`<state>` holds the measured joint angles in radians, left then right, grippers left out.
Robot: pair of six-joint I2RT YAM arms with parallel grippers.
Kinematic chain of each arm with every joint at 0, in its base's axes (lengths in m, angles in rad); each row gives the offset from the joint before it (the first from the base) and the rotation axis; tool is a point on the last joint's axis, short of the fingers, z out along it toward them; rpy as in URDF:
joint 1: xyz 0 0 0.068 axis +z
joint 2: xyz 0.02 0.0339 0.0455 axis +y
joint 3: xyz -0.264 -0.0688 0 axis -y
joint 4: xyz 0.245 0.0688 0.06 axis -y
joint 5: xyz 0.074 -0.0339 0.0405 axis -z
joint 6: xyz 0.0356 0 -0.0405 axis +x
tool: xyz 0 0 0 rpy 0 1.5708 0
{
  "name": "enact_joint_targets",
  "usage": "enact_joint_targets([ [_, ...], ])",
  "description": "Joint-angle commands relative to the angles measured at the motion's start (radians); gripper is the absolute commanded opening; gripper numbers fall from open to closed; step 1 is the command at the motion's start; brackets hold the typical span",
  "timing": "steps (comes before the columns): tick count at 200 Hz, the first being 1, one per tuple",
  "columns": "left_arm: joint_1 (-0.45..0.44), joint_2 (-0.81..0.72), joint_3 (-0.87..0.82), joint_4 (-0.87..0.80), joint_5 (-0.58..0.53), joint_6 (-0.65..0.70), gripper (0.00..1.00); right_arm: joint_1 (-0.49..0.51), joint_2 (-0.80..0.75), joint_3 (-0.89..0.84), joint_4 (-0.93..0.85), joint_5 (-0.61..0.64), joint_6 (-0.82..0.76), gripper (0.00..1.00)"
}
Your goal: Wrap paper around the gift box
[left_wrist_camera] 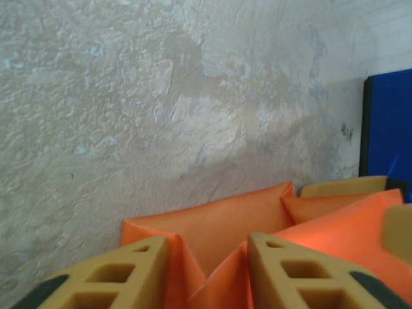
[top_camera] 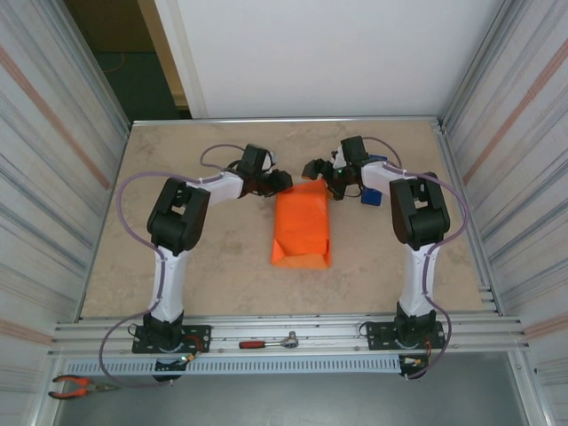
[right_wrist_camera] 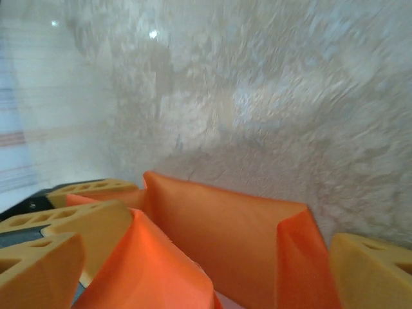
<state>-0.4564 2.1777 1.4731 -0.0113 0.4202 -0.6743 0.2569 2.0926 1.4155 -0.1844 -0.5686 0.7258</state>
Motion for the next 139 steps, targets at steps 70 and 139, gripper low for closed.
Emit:
enact_joint_targets([
  [70, 0.069, -0.386, -0.160, -0.089, -0.010, 0.117, 0.69, -0.023, -0.453, -0.281, -0.129, 0.205, -0.069, 0.98],
  [139, -0.140, -0.836, -0.715, -0.027, -0.266, 0.056, 0.69, 0.185, -0.810, -0.601, -0.229, 0.347, -0.093, 0.98],
])
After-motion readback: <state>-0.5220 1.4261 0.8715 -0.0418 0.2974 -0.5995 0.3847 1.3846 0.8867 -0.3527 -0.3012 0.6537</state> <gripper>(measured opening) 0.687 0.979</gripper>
